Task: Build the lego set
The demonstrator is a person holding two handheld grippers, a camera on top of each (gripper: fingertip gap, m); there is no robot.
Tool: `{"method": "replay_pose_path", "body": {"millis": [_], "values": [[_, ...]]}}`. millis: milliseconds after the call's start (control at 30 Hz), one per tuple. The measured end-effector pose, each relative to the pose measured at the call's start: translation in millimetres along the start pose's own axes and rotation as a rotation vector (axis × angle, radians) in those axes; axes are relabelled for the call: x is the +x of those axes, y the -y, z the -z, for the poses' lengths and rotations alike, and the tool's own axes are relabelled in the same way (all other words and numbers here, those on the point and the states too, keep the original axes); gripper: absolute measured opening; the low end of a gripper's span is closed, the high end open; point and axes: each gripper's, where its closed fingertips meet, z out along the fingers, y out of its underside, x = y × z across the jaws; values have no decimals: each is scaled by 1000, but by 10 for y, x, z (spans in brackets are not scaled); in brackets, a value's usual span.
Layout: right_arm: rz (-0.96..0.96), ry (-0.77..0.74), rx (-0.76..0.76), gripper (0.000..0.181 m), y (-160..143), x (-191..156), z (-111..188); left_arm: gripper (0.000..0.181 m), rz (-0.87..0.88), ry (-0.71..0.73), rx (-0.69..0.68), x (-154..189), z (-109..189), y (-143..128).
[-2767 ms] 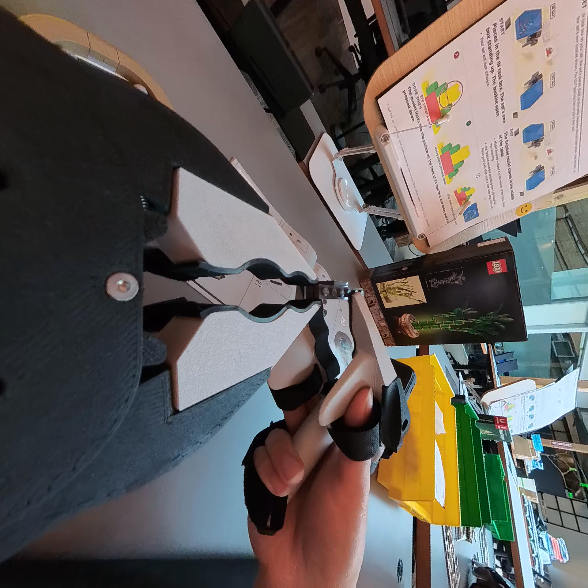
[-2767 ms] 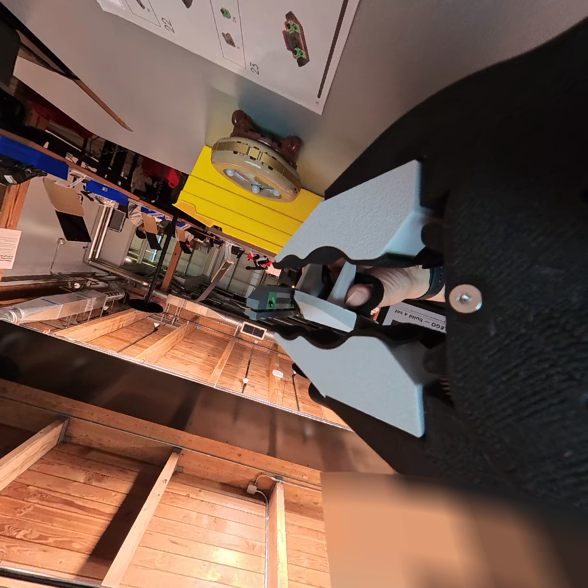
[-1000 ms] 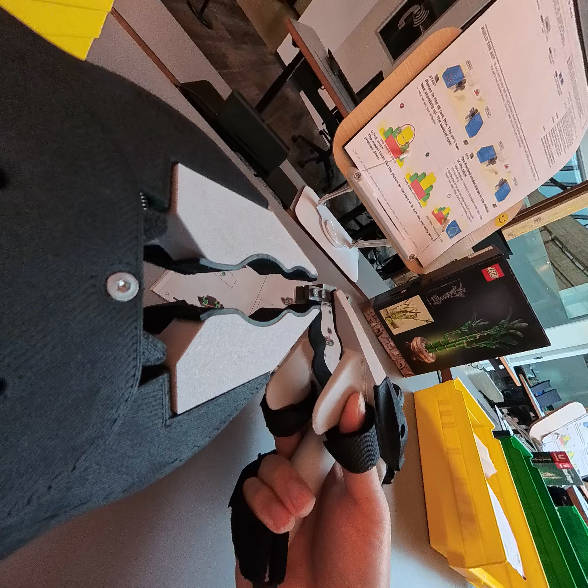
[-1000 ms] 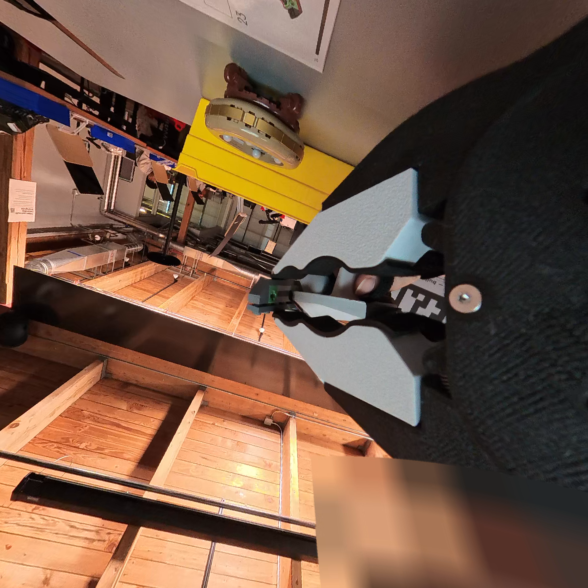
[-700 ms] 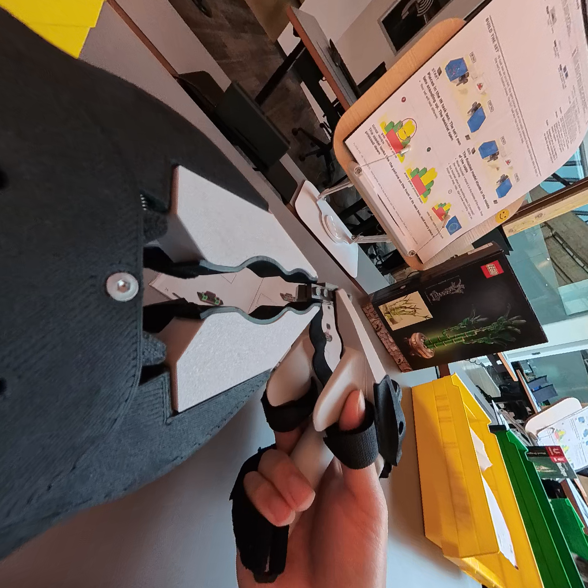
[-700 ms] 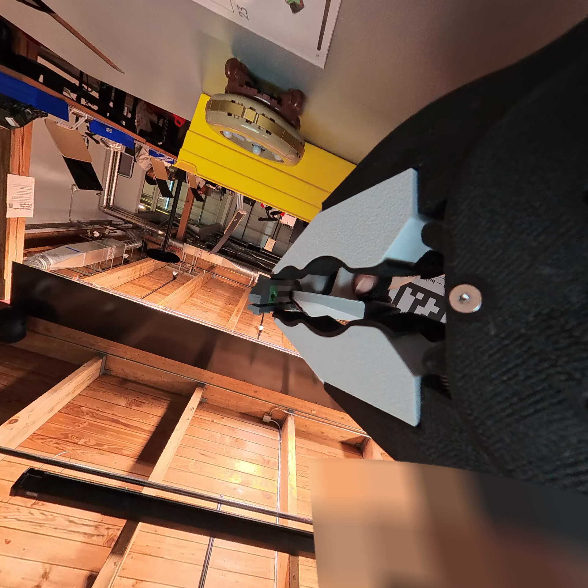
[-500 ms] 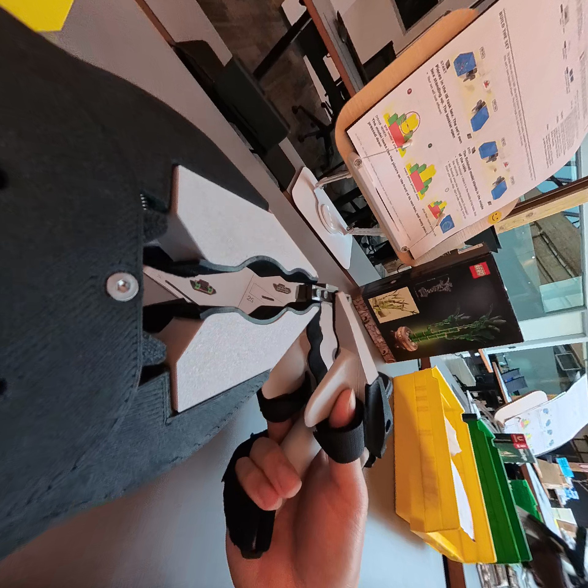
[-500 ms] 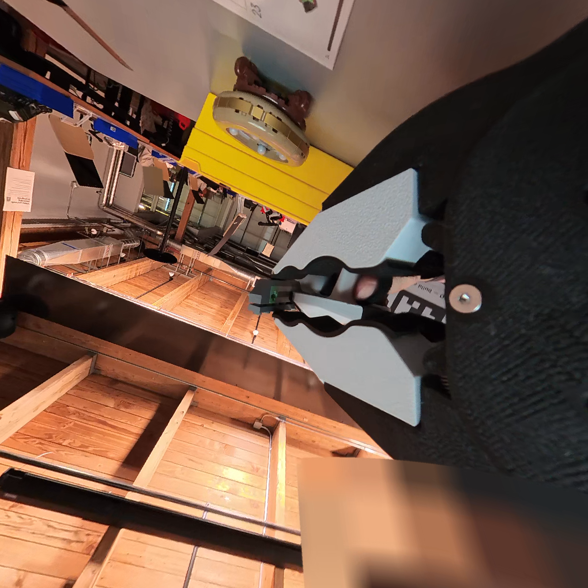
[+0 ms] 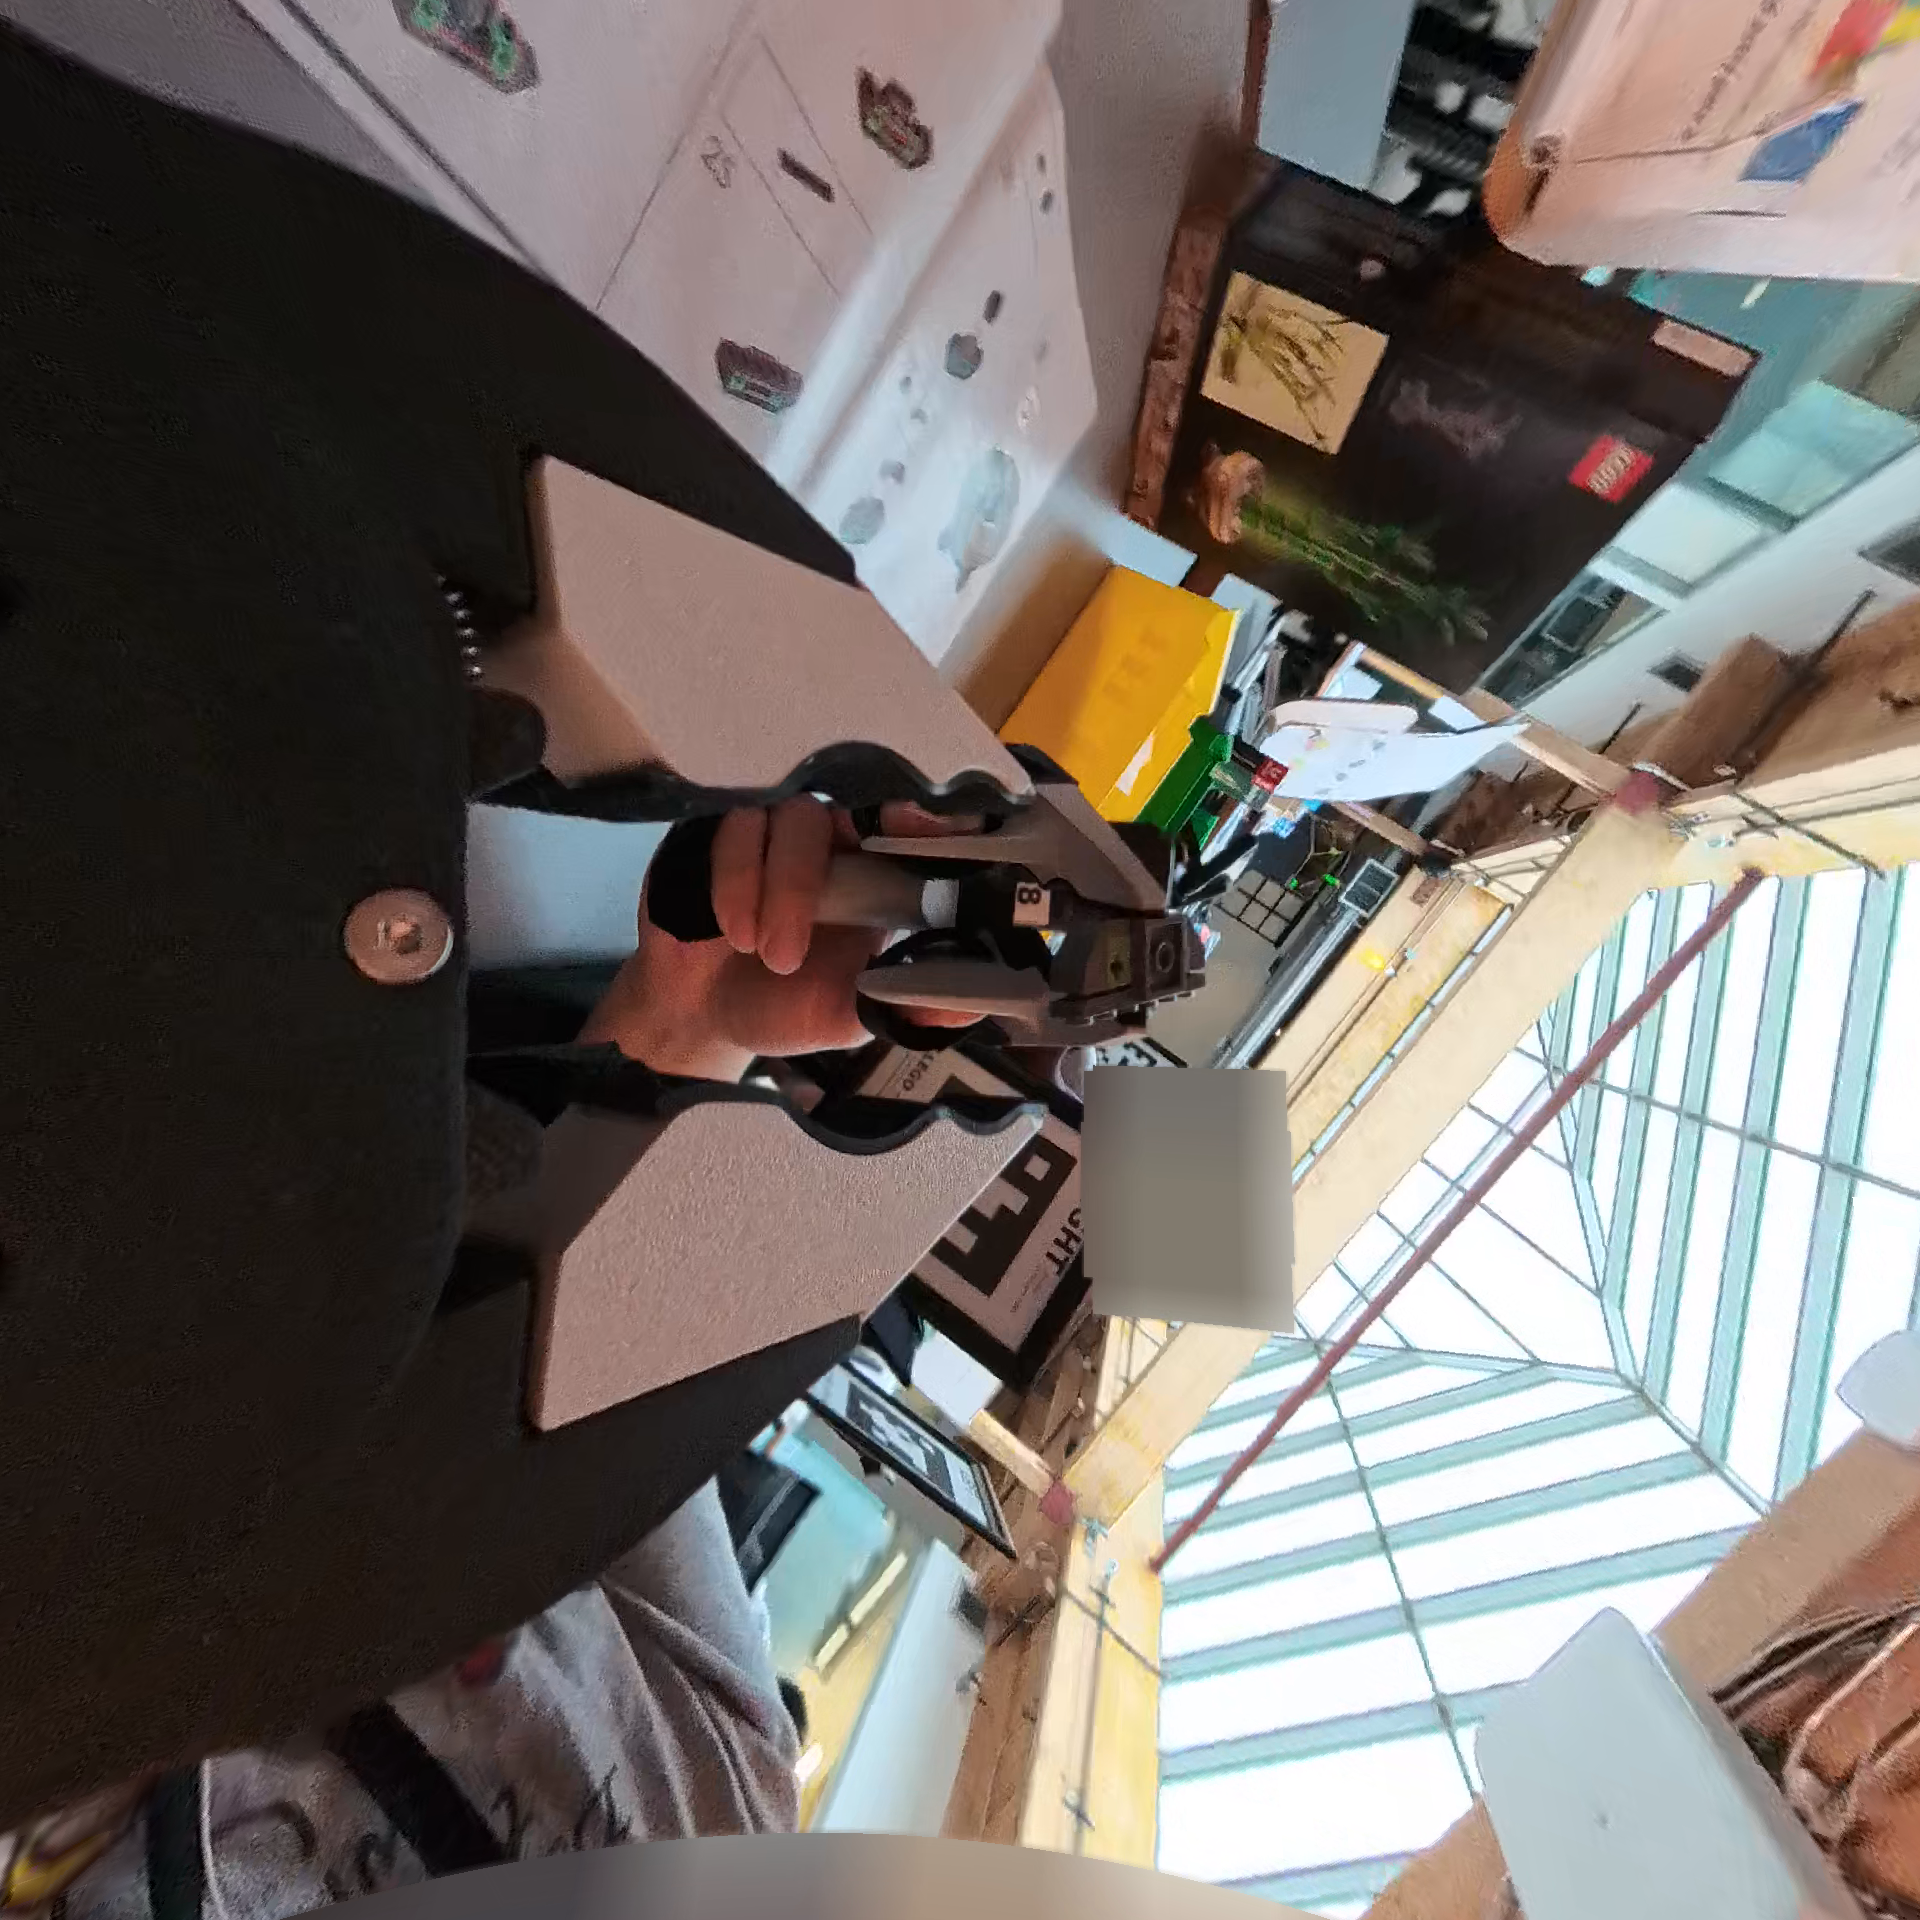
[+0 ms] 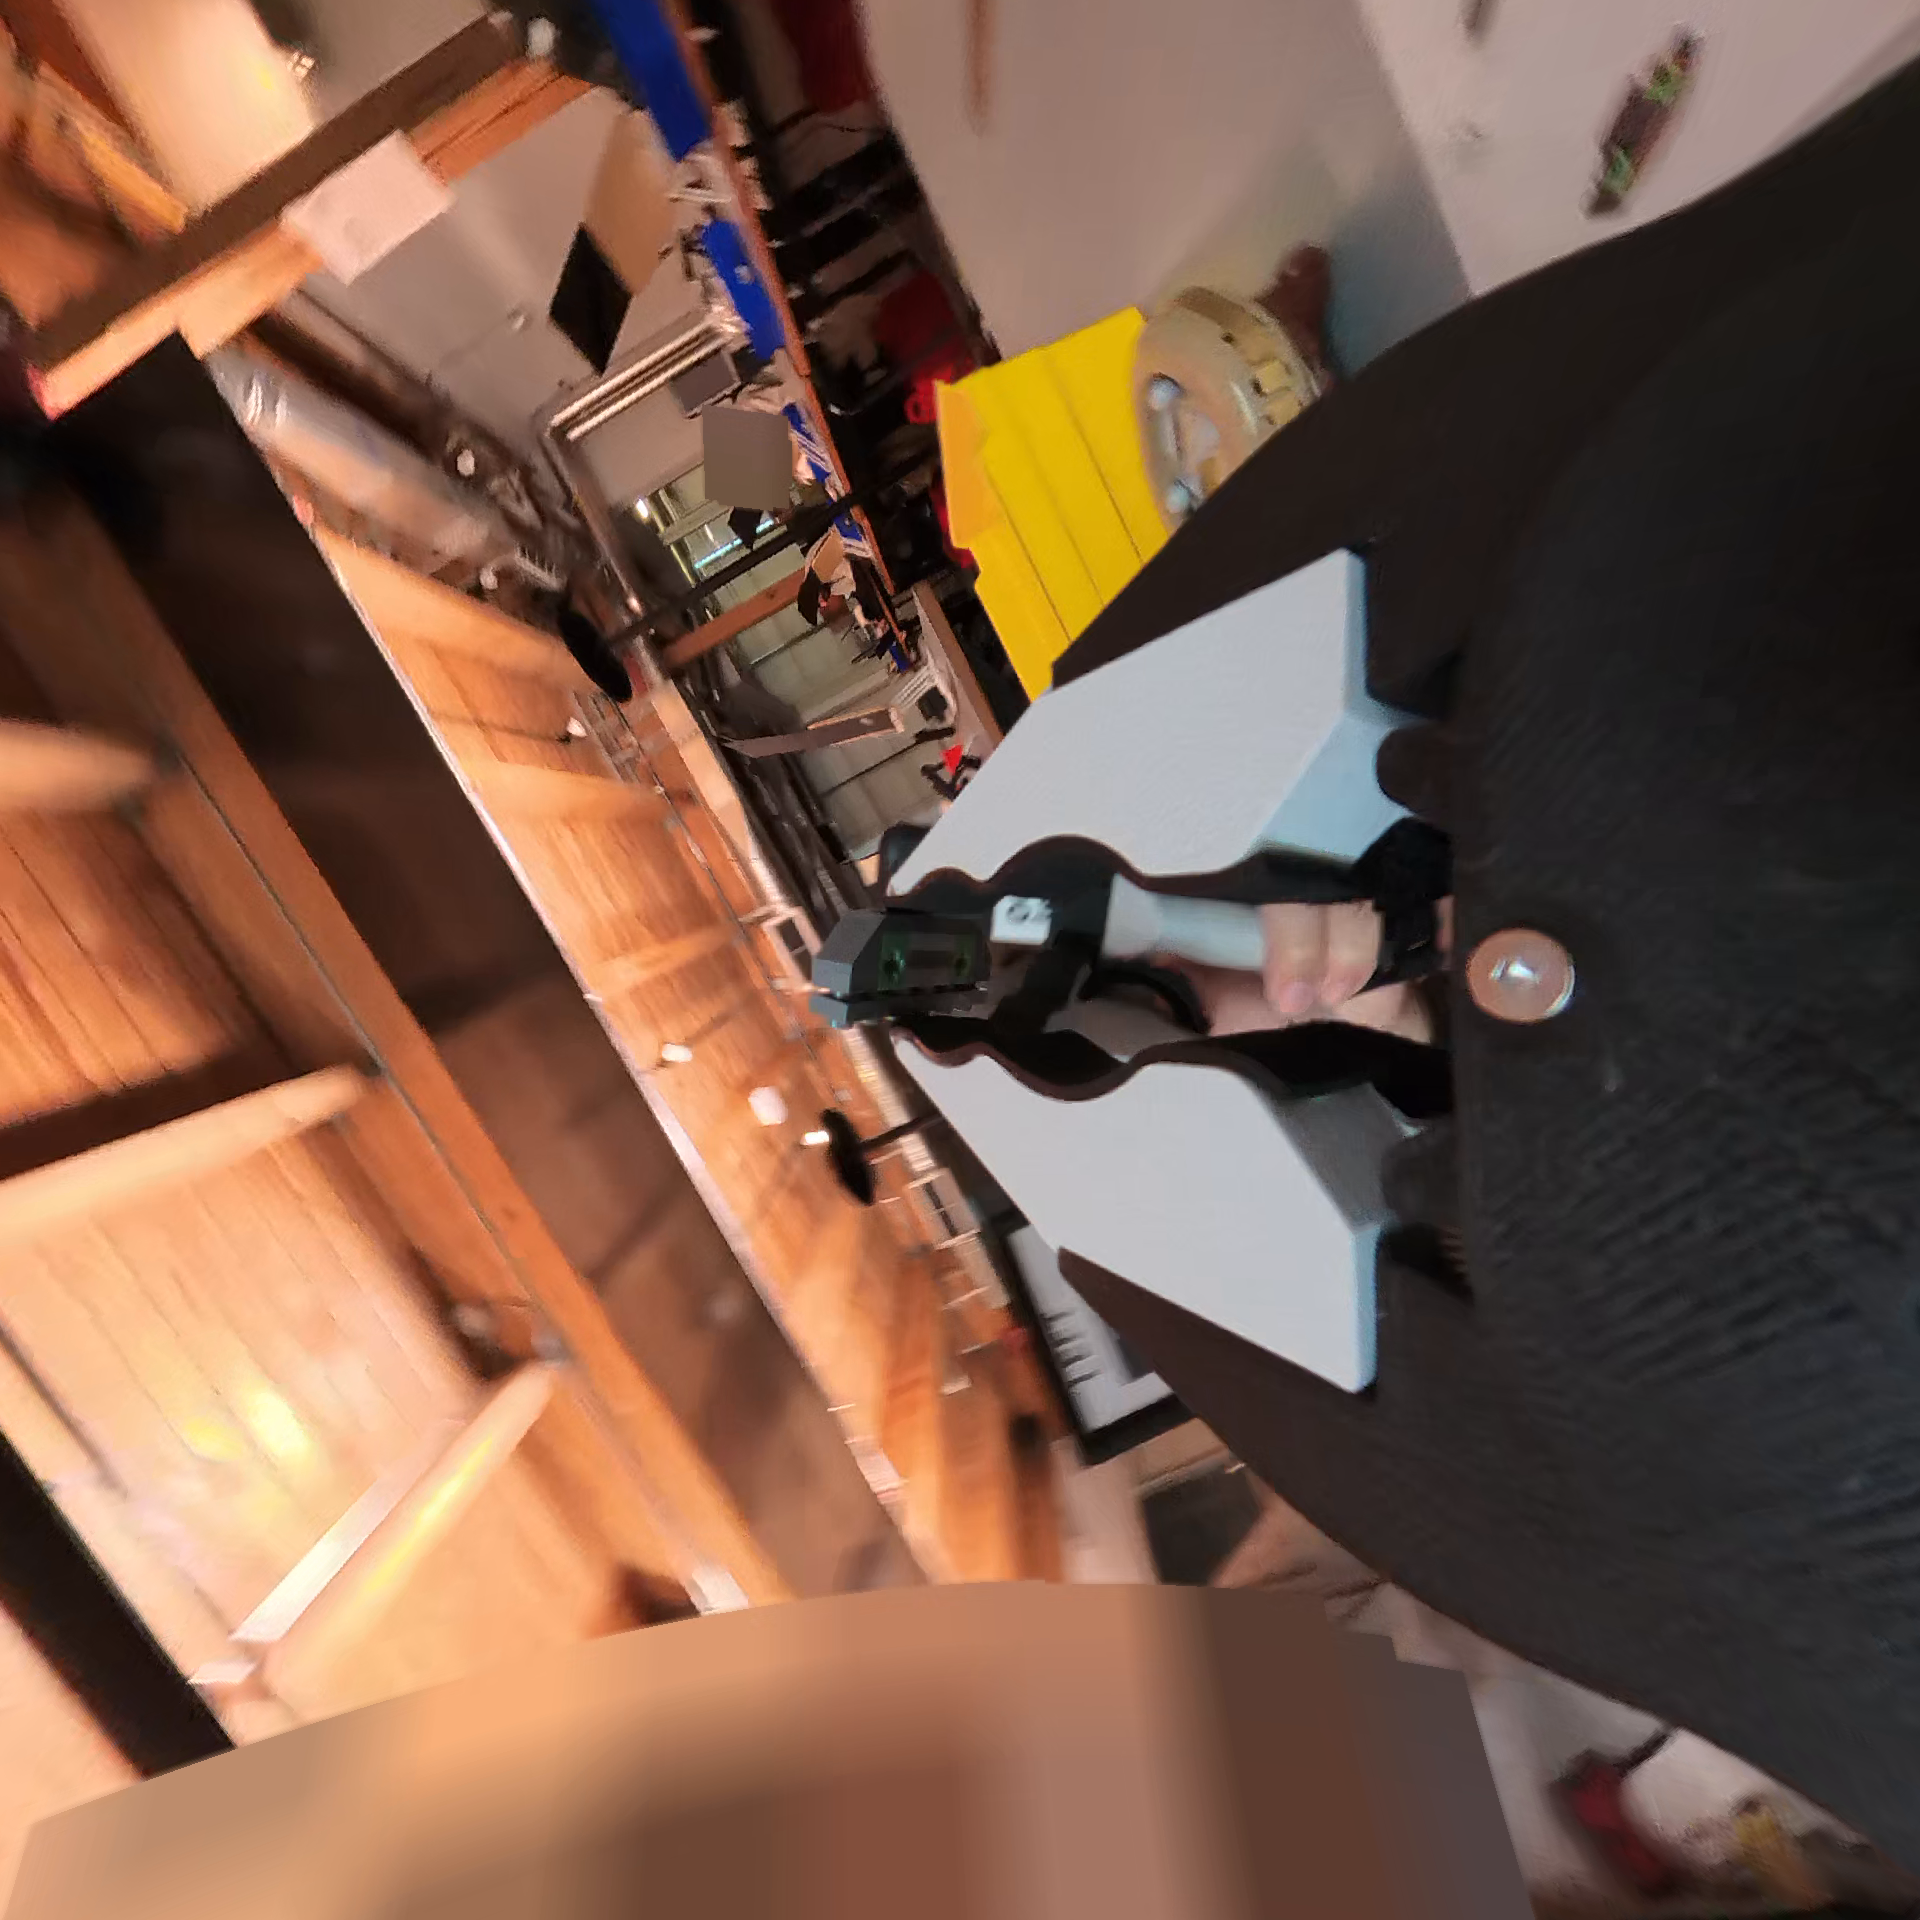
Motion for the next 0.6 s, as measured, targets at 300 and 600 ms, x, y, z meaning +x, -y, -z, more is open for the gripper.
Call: {"method": "replay_pose_path", "body": {"millis": [300,600], "values": [[355,149,-96,18,-124,-456,-110,32,-444,38,5,397,-11,43],[440,210,-87,18,-137,-634,-121,22,-547,-21,-22,575,-31,-36]]}}
